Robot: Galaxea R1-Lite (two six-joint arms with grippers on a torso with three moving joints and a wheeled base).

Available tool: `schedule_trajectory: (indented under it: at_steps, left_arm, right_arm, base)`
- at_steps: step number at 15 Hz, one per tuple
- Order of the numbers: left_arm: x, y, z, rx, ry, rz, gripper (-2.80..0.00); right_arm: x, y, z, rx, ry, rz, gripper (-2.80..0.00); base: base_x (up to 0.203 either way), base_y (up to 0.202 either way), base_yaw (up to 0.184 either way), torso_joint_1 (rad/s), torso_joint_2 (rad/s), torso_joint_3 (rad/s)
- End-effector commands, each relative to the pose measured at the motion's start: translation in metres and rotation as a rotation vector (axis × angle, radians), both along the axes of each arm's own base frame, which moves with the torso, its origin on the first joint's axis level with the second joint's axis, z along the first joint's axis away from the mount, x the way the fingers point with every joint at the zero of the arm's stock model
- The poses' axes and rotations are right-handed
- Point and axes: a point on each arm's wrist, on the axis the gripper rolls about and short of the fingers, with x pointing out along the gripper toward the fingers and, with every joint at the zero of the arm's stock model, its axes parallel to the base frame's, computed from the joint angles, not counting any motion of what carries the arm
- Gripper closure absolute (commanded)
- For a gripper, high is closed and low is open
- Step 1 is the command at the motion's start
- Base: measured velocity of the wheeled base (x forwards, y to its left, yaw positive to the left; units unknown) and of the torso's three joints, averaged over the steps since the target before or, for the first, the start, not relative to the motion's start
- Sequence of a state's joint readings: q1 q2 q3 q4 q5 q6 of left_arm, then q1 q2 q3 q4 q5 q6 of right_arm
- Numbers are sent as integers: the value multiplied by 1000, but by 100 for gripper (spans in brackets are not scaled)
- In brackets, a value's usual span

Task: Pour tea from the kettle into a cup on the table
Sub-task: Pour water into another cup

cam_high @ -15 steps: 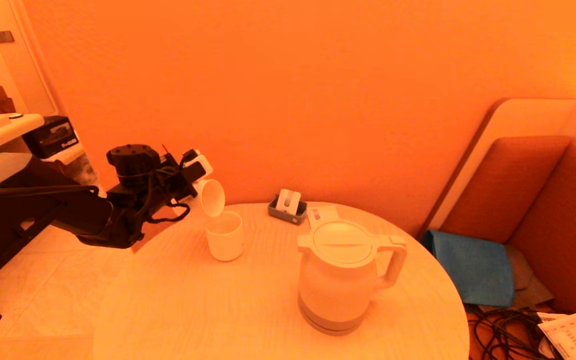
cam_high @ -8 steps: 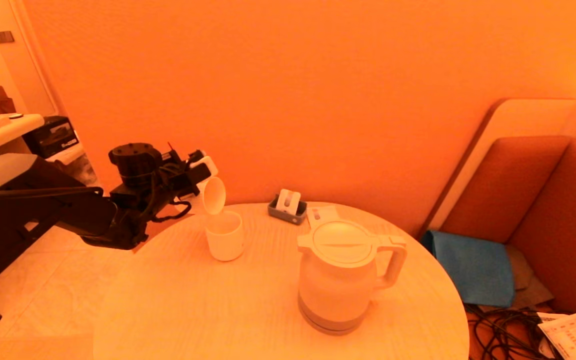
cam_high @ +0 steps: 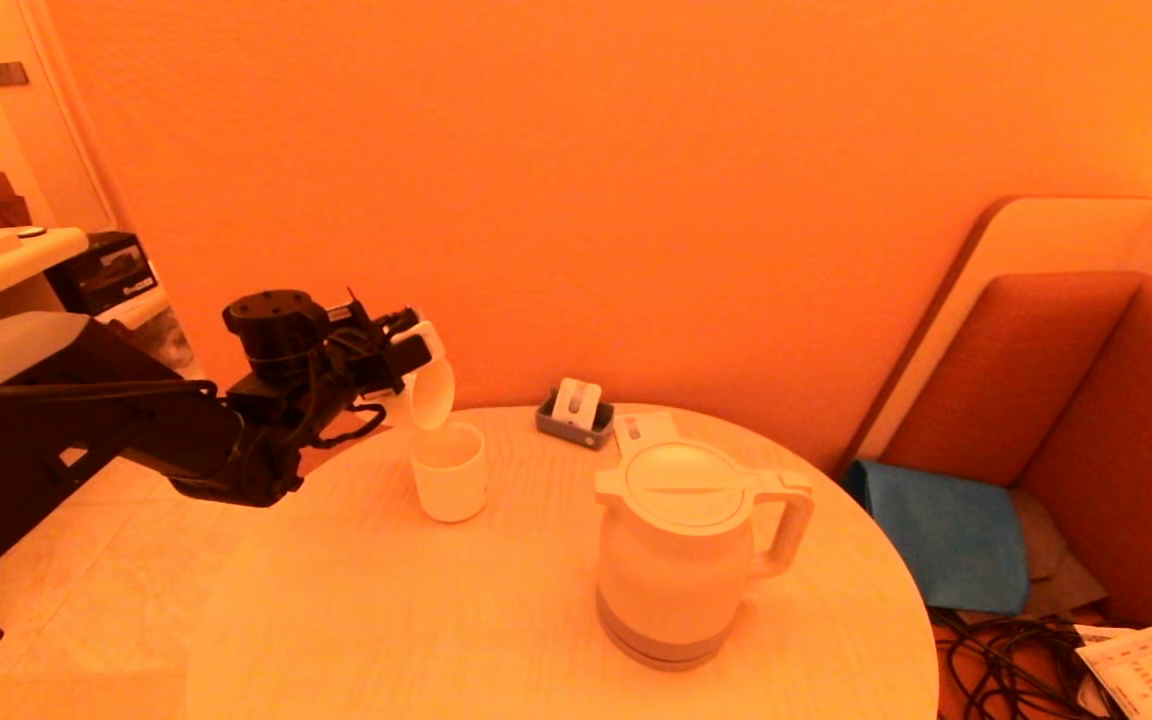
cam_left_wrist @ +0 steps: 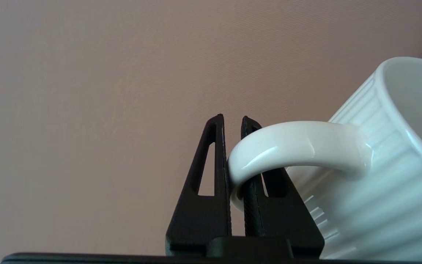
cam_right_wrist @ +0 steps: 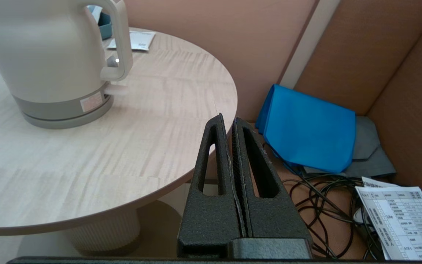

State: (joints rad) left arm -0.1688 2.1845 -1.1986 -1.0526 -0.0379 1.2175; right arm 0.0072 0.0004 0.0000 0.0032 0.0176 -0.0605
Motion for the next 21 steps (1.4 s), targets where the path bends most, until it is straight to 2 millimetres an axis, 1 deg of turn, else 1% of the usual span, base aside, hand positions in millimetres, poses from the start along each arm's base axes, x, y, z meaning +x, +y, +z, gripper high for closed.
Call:
schedule_trajectory:
  at_steps: [1, 3, 6, 9, 14, 16, 21]
  left_arm:
    - [-1, -2, -3, 13, 1, -6, 0]
    - [-1, -3, -7, 38, -18, -5, 0]
    - [0, -3, -19, 66, -41, -4, 0]
    - [1, -4, -23, 82, -52, -4, 0]
    - [1, -6, -22, 107, -63, -4, 0]
    - [2, -6, -21, 115, -111, -1, 0]
    - [1, -12, -17, 111, -125, -11, 0]
  right_arm:
    - [0, 0, 0, -1, -1, 0, 0]
    - [0, 0, 0, -1, -1, 1, 0]
    - [0, 0, 0, -1, -1, 0, 0]
    - [0, 0, 0, -1, -1, 0, 0]
    - [0, 0, 0, -1, -1, 1, 0]
    - [0, 0, 0, -1, -1, 1, 0]
    - [0, 0, 0, -1, -1, 1, 0]
  base:
    - [0, 0, 0, 0, 0, 0]
    - [0, 0, 0, 0, 0, 0]
    - [0, 0, 0, 0, 0, 0]
    - [0, 0, 0, 0, 0, 0]
    - [0, 0, 0, 0, 0, 0]
    - [0, 0, 0, 0, 0, 0]
    - [0, 0, 0, 0, 0, 0]
